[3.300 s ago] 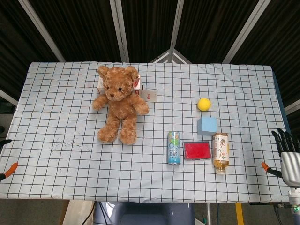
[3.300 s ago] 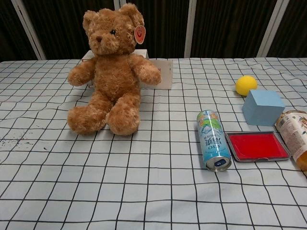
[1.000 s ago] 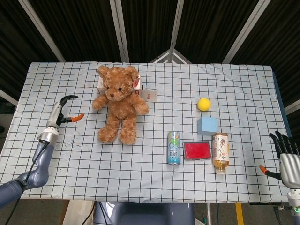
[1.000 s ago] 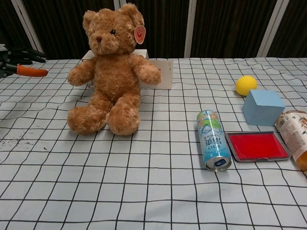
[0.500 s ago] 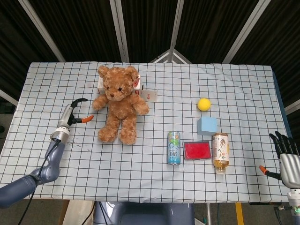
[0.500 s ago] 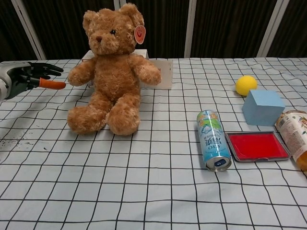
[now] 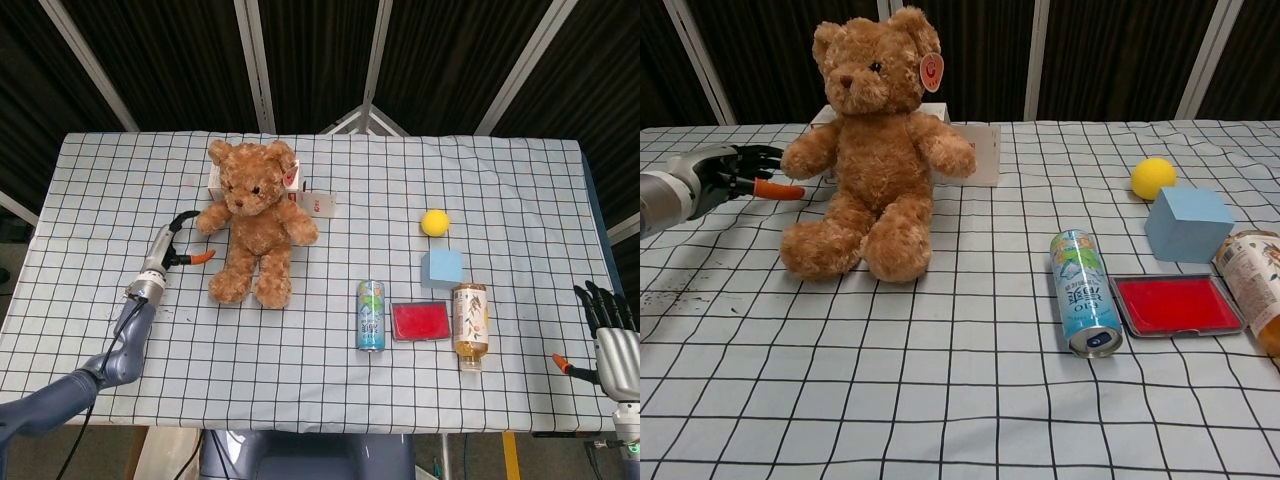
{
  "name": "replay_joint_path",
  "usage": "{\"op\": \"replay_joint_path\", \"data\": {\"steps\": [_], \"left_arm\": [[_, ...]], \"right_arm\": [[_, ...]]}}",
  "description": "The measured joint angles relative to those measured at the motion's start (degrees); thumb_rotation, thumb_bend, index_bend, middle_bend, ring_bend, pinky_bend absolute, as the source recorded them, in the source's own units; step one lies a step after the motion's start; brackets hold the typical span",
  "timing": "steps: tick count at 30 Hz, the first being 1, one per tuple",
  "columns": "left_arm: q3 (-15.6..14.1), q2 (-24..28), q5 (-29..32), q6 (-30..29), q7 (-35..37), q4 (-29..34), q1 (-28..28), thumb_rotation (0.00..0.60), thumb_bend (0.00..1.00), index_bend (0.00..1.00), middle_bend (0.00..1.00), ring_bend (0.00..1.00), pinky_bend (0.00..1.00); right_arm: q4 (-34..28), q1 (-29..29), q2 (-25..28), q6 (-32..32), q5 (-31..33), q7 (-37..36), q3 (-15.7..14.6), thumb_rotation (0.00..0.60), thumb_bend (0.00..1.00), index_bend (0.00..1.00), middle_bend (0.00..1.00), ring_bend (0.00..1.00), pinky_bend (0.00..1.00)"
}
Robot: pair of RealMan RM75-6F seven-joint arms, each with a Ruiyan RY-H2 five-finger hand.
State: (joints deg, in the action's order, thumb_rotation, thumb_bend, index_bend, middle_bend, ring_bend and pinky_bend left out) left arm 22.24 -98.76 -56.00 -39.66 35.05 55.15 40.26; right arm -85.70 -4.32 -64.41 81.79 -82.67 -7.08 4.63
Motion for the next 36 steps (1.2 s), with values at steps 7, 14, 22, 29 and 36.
{"op": "replay_joint_path", "data": {"steps": [7,14,22,29,36], "left_arm": [[0.4,-1.7,-0.4,0.2,-0.7,-1.2,1.0,0.6,0.3,0.17,0.1,0.0,0.0],[1.3,-3.0,-1.4,-3.3,-0.2,-1.7,0.8,0.6,0.3,0.18,0.13,0.0,0.0],[2.1,-4.5,-3.0,-6.6,1.0,-3.1,0.3,0.6,0.3,0.21,0.14,0.0,0.0],[2.1,-4.7,-2.5,-5.5,-0.1,-3.6,0.6,0.6,0.3,0.22,0.15,0.0,0.0],[2.5,-5.3,-1.7,-5.4,-1.3,-4.2,0.9,0.6,0.3,0.23,0.2,0.0,0.0]], "right_arm": [[-0.1,-0.1,0.1,-0.7,0.5,0.2,0.0,0.6,0.13,0.05,0.02,0.0,0.0],[-0.2,0.0,0.2,-0.5,0.5,0.1,0.0,0.6,0.13,0.05,0.02,0.0,0.0],[-0.3,-0.1,0.2,-0.7,0.5,0.3,0.0,0.6,0.13,0.05,0.02,0.0,0.0],[-0.5,-0.2,0.2,-0.9,0.7,0.5,-0.1,0.6,0.13,0.05,0.02,0.0,0.0],[-0.6,-0.1,0.3,-0.8,0.8,0.3,0.0,0.6,0.13,0.05,0.02,0.0,0.0]]}}
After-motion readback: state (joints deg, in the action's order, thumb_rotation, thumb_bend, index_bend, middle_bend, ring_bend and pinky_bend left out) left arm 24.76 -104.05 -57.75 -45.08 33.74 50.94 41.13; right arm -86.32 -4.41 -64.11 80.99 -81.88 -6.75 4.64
